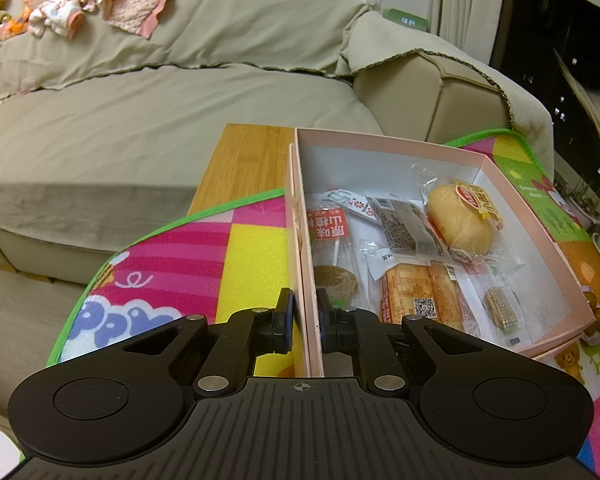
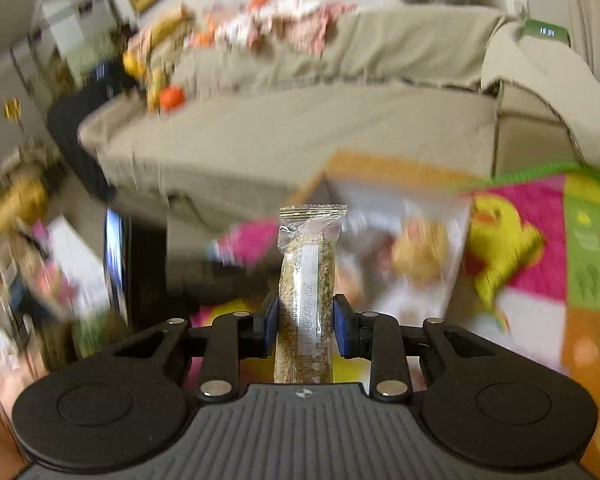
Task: Organize objects
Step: 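Lift the grain-bar packet and carry it toward the pink box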
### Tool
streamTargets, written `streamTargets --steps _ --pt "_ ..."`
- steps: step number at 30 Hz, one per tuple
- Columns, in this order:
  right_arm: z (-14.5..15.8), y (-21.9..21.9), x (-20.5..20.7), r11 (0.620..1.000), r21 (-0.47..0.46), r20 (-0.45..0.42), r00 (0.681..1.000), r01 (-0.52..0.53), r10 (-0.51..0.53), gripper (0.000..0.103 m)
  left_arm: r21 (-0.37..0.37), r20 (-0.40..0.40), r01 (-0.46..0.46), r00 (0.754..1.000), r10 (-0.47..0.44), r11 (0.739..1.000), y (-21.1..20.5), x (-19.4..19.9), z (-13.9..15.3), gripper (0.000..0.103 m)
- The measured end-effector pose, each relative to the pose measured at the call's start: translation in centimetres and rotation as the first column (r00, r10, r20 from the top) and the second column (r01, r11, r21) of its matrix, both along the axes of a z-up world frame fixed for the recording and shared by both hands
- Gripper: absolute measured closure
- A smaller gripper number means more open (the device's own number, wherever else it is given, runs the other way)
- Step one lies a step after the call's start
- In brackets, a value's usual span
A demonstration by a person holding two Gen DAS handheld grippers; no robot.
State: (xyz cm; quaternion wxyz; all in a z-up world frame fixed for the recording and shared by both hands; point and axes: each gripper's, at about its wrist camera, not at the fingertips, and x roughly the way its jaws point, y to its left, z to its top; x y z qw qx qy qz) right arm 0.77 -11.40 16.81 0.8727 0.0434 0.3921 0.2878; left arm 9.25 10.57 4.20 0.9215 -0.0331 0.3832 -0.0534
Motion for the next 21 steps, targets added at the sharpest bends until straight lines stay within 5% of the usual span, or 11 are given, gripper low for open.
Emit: streamTargets --steps 5,11,21 --pt "-0.2 2.5 5.7 0.986 0.118 -0.038 0.992 0.121 -0.117 0.074 0.000 -0.001 0.001 1.000 -0.001 1.000 0.0 0.0 0.0 0.090" --pt "-2.9 4.4 9.3 0.982 0.088 -0.061 0.985 0.166 -0.161 0.071 -0.001 -0.003 0.005 1.000 -0.005 1.000 -0.1 0.3 0.1 0.090" --pt "-4.4 -4.6 8.8 0.944 -0.019 -0.051 0.943 0.328 -0.329 0.061 -0.004 0.000 0.004 1.000 -0.004 1.000 -0.1 0.2 0.1 0.090"
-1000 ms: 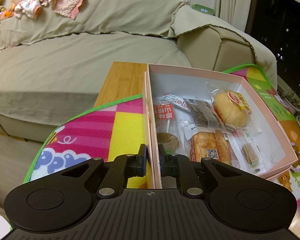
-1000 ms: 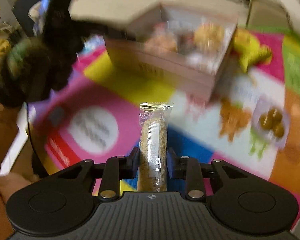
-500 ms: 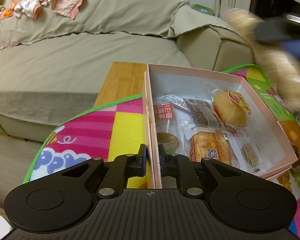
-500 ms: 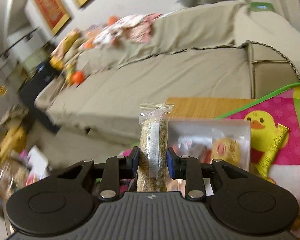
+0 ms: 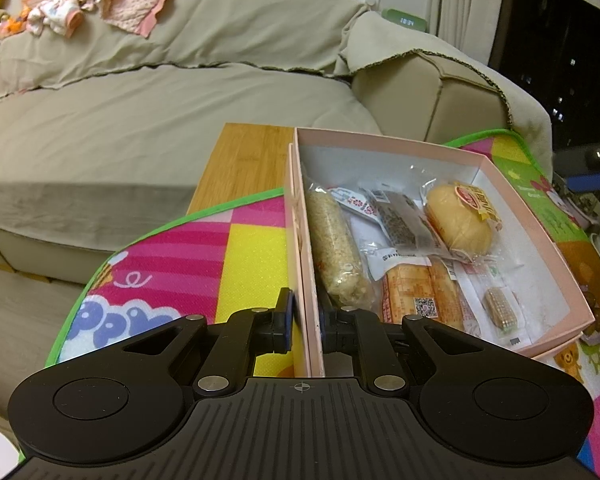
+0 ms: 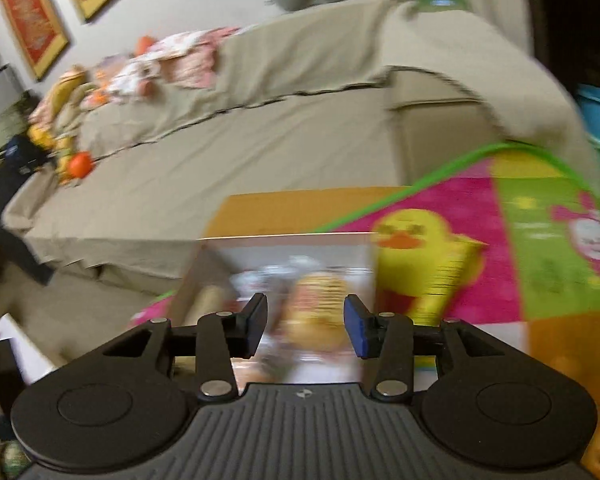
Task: Organize objects
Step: 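Lift the grain-bar packet and carry it toward the pink box, then lower the grain-bar packet into the pink box and open the right gripper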
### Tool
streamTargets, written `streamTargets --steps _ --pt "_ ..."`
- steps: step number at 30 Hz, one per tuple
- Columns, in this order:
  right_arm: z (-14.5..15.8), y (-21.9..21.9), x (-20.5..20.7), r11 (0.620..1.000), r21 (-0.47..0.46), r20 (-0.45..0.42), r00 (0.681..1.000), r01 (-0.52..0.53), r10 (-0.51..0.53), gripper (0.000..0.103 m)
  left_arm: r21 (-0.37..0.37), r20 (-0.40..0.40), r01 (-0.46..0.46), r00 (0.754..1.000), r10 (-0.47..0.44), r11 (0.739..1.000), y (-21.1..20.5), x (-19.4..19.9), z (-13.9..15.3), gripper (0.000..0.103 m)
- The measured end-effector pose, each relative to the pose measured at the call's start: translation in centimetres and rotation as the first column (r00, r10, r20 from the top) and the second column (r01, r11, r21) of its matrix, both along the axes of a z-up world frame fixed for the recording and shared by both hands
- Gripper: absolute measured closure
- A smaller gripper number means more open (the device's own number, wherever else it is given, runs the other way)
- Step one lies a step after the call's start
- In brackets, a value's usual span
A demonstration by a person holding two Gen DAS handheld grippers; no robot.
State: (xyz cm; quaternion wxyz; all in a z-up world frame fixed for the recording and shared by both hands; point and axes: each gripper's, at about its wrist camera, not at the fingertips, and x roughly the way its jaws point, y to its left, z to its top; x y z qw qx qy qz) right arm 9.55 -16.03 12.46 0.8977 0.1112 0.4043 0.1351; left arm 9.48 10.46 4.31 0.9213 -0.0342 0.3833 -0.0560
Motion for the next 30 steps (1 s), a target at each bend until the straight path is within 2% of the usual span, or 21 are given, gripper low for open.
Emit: streamTargets --steps 7,15,19,23,26,30 --pt "-3.8 -5.0 2.4 0.989 -0.046 -0.079 0.986 0.144 -0.147 0.052 -0.002 -0.013 -0.004 1.000 0.004 1.000 0.1 -0.1 -0.2 0.090" --pt "-8.3 -4.0 6.5 0.977 -0.092 -0.097 0.975 0.192 -0.200 0.052 0.000 -0.007 -0.008 1.000 0.008 1.000 0.1 0.0 -0.1 0.090" --pt "-10.1 -3.8 7.7 0.977 -0.077 -0.149 0.967 0.197 -0.207 0.060 0.001 0.005 -0.015 1.000 0.015 1.000 0.2 0.0 0.3 0.091" --pt "-9.9 -3.9 6.7 0.986 -0.100 -0.136 0.980 0.133 -0.146 0.082 0.007 0.015 -0.014 1.000 0.014 1.000 0.1 -0.1 0.5 0.091" --pt "-9.6 -4.8 5.0 0.989 -0.095 -0.150 0.980 0.116 -0.130 0.082 0.007 0.012 -0.015 1.000 0.015 1.000 0.1 -0.1 0.4 0.091" --pt "-8.9 -5.1 1.4 0.990 -0.120 -0.117 0.989 0.077 -0.091 0.082 0.011 0.007 -0.017 1.000 0.017 1.000 0.1 -0.1 0.1 0.091"
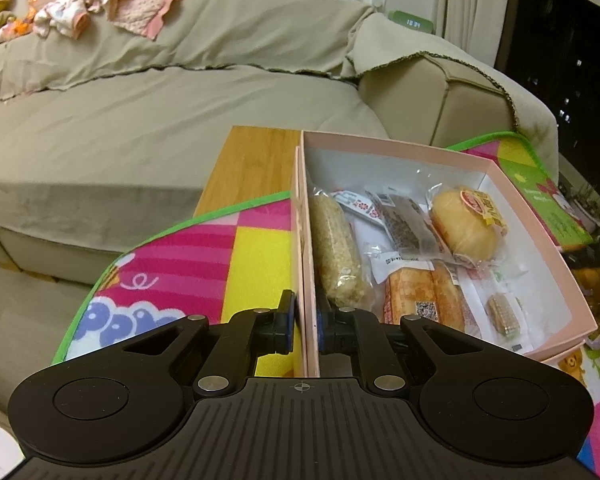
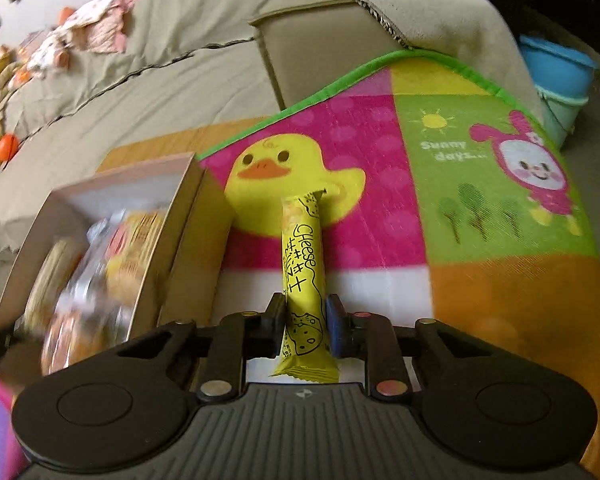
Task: Organize objects
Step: 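Lower the grain-bar packet into the pink box and open the right gripper, then grasp the yellow cheese stick packet with the right gripper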
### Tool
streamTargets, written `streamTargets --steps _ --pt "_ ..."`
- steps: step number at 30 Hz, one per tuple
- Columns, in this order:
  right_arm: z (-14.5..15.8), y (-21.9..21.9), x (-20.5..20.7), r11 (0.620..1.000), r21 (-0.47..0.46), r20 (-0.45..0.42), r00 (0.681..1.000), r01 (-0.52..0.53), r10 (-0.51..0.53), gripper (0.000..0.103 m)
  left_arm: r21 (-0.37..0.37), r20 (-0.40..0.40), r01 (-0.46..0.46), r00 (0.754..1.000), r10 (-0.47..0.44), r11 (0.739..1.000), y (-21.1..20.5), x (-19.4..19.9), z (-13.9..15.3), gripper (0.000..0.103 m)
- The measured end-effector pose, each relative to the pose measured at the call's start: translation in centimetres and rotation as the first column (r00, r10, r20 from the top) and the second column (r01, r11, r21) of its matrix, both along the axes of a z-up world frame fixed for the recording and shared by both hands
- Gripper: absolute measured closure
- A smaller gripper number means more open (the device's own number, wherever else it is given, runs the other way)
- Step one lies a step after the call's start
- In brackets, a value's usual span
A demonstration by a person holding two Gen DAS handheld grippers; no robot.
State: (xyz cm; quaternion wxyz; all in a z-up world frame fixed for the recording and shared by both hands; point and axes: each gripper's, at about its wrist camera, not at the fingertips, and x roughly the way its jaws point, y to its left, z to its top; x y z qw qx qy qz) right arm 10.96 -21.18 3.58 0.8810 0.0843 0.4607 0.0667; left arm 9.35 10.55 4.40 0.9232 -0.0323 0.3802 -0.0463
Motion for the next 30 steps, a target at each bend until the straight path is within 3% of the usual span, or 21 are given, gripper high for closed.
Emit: streamTargets --steps 8,15,20,25,30 --pt "1.7 -0.6 -8.6 0.997 -0.012 0.010 0.997 -0.083 0.083 0.082 -0.006 -0.001 0.002 1.000 -0.002 1.000 0.1 0.0 0.0 0.091" --pt "0.2 0.9 -14.8 0.982 -0.056 -0.079 0.981 -0.180 0.176 0.082 -0.007 -0.001 0.001 1.000 -0.001 1.000 0.1 0.0 -0.1 0.091" --pt "0.5 2.3 -15.9 0.966 -0.119 -0.039 0.973 -0.229 0.226 0.078 -0.008 0.000 0.001 1.000 -0.001 1.000 0.1 0.0 0.0 0.091" --pt "-0.1 3.4 -14.1 0.953 -0.184 -0.013 0.970 -0.240 0.242 0.078 -0.005 0.001 0.004 1.000 -0.004 1.000 0.3 -0.1 0.0 0.091" --pt "0.4 3.9 -14.1 0.945 -0.170 -0.025 0.960 -0.279 0.278 0.080 -0.002 0.001 0.008 1.000 -0.008 1.000 0.4 -0.2 0.0 0.091"
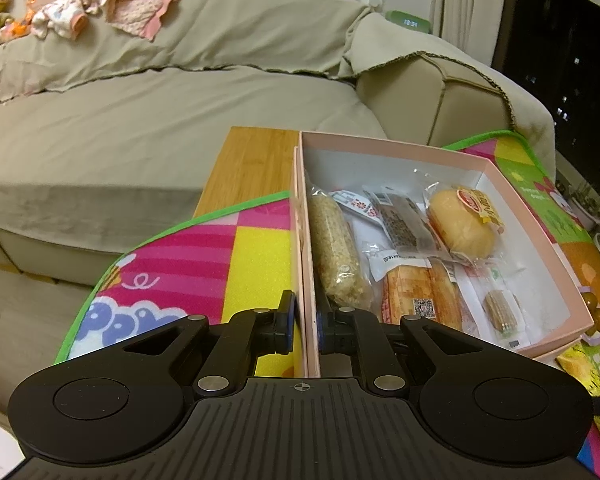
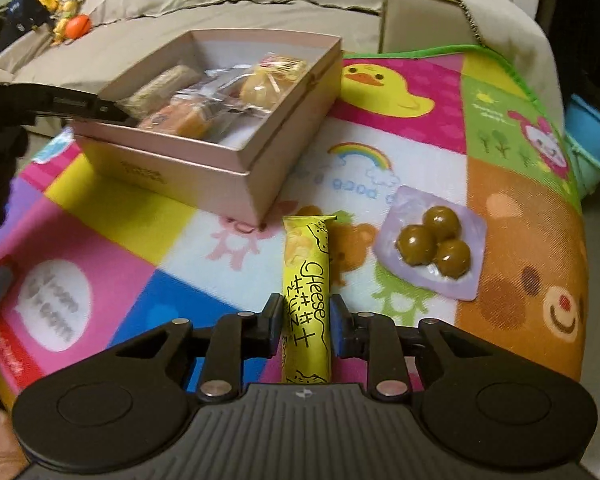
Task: Organize objects
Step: 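Grasp the yellow cheese stick packet with the right gripper, then carry the yellow packet into the pink box and open the right gripper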
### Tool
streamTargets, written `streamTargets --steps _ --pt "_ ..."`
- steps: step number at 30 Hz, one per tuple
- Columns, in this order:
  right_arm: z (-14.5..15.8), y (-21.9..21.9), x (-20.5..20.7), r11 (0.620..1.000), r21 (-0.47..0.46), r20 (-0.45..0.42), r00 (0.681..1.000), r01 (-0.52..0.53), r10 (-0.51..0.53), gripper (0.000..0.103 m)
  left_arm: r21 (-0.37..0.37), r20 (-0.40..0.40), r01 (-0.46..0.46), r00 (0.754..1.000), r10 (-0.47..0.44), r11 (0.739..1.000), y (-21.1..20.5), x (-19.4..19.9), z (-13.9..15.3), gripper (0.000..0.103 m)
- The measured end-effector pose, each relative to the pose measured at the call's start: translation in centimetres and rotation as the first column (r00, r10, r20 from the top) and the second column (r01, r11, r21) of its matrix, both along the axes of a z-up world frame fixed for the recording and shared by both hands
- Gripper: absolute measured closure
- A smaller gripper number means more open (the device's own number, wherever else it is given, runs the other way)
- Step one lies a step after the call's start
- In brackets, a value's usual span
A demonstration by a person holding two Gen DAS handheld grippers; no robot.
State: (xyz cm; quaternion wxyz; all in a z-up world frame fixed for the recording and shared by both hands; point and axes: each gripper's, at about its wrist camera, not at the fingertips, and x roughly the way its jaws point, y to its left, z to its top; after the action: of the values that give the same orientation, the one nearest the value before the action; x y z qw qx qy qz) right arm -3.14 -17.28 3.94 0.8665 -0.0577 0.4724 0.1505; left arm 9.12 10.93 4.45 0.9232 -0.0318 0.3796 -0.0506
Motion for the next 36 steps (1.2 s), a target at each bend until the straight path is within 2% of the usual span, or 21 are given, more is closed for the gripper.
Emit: streamTargets --steps 3,6,10,14,17,21,27,32,36 --pt "1.5 -0.3 -1.1 1.000 0.007 0.017 1.000 -0.001 0.001 0.082 0.003 0.001 -0.002 1.000 0.002 1.000 0.0 0.0 0.0 0.091" --pt "4.2 -1.0 -2.1 0.999 0.039 0.057 0.998 0.007 -0.009 0.082 -0.001 0.001 -0.004 1.000 0.004 1.000 0.0 -0.1 0.0 0.091" --pt "9.2 -1.4 -2.5 0.996 0.090 0.177 0.984 0.007 -0.023 0.082 -0.007 0.003 -0.006 1.000 0.006 1.000 0.0 -0.1 0.0 0.091" --pt "13.1 -0.8 -1.1 0.984 0.177 0.274 0.961 -0.027 -0.023 0.082 -0.011 0.002 -0.006 1.000 0.006 1.000 0.0 0.0 0.0 0.091" --pt "14.7 0.7 1.1 0.970 0.237 0.311 0.950 -0.057 -0.020 0.082 -0.010 0.002 -0.005 1.000 0.005 1.000 0.0 0.0 0.0 0.091" --pt "14.9 3.5 4.8 0.957 0.284 0.303 0.953 -0.061 -0.029 0.082 -0.012 0.001 -0.005 1.000 0.006 1.000 -0.1 0.0 0.0 0.091" --pt "13.2 7.6 9.6 0.947 0.318 0.260 0.965 -0.050 -0.036 0.080 -0.014 0.001 -0.003 1.000 0.003 1.000 -0.1 0.0 0.0 0.091" --pt "12.0 8.5 10.7 0.953 0.302 0.250 0.967 -0.028 -0.051 0.059 -0.020 0.002 0.002 1.000 -0.002 1.000 0.0 0.0 0.0 0.091" --pt "11.1 7.0 9.9 0.963 0.270 0.247 0.967 -0.003 -0.067 0.049 -0.023 0.003 0.001 1.000 -0.001 1.000 0.0 0.0 -0.1 0.090"
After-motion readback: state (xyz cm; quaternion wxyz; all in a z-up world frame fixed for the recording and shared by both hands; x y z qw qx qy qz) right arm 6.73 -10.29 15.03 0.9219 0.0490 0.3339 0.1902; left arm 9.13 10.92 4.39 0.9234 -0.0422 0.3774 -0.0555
